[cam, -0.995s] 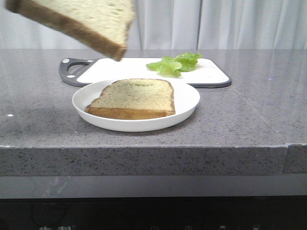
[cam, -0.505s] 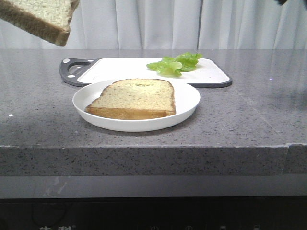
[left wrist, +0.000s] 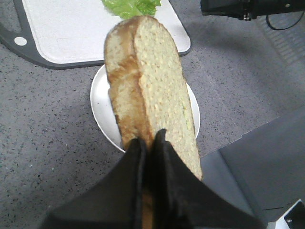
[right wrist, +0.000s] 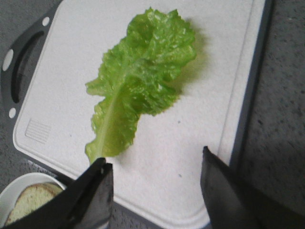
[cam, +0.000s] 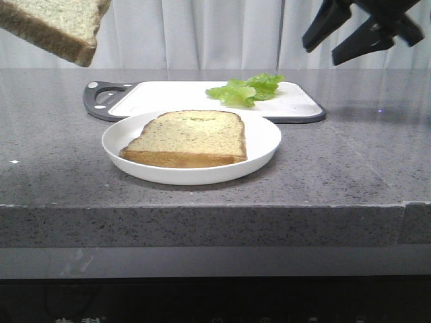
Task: Left arm grabs bread, right arm adds lettuce
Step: 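Reach the right gripper to the lettuce leaf on the cutting board and grasp it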
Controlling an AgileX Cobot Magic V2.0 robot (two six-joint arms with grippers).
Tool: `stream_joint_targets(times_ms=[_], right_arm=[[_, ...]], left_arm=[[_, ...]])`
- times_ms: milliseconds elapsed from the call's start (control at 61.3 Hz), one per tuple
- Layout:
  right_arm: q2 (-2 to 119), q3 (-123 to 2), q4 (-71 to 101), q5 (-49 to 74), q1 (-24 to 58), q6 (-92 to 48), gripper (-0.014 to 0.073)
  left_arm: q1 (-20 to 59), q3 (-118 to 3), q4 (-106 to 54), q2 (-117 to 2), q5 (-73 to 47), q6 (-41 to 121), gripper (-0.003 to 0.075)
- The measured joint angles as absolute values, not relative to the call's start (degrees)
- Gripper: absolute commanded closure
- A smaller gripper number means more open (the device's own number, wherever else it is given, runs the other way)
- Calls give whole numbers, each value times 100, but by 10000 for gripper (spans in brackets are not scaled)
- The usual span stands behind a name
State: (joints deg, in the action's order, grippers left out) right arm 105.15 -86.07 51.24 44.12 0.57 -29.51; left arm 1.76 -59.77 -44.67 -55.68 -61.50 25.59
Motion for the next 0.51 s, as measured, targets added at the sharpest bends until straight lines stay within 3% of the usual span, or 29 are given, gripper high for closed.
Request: stream_joint_targets(times_ms=[505], right_arm=[[12207,-9933,6269,4426,58,-3510,159]], left_arm=[[165,-5977,-4467,-5568,-6150,2559,741]])
